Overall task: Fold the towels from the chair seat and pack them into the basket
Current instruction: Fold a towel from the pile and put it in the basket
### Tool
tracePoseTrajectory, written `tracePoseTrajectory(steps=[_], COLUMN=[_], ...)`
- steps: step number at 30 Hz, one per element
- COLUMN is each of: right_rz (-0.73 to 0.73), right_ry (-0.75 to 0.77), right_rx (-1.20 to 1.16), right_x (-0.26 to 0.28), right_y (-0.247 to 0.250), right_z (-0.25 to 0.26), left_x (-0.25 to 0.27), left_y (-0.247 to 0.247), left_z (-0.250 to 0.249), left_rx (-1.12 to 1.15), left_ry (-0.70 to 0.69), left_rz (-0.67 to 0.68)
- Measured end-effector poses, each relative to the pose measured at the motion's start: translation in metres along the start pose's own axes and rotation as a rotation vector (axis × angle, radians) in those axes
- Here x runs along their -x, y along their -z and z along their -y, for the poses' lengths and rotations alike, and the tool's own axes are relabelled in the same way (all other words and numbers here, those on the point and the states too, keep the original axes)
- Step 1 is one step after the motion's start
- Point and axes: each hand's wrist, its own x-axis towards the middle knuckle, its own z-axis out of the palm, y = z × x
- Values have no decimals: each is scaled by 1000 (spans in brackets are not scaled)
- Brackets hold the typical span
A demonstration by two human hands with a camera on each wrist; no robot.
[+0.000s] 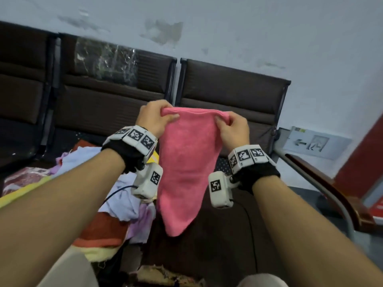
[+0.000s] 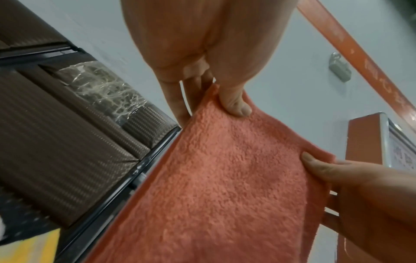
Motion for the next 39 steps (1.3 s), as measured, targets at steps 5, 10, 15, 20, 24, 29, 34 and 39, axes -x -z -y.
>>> tracePoseTrajectory(steps=[5,10,15,20,24,29,34,39], right_rz=[-22,91,345,469,476,471,462,513], right_ry=[74,-29,-228,-326,-408,-483,-528,-594], right_rx=[-99,-50,176,196,230,289,294,364], right_x=[13,89,175,211,215,201,167,147], right_y=[17,26,37,41,32,17,-3,-24], right_z=[-3,-32,-64,-84,-106,-136,-166,-190], left_x=[14,84,174,208,204,188,154,137], left_y=[4,-6,-20,-21,-33,-69,-109,-137], left_z=[-14,12,50,68,76,89,111,143], left_rx=[90,109,91,135,229,192,143,105], left_ry=[-86,-75,24,129,285,375,403,465], left_rz=[34,217,578,805,749,712,649,667])
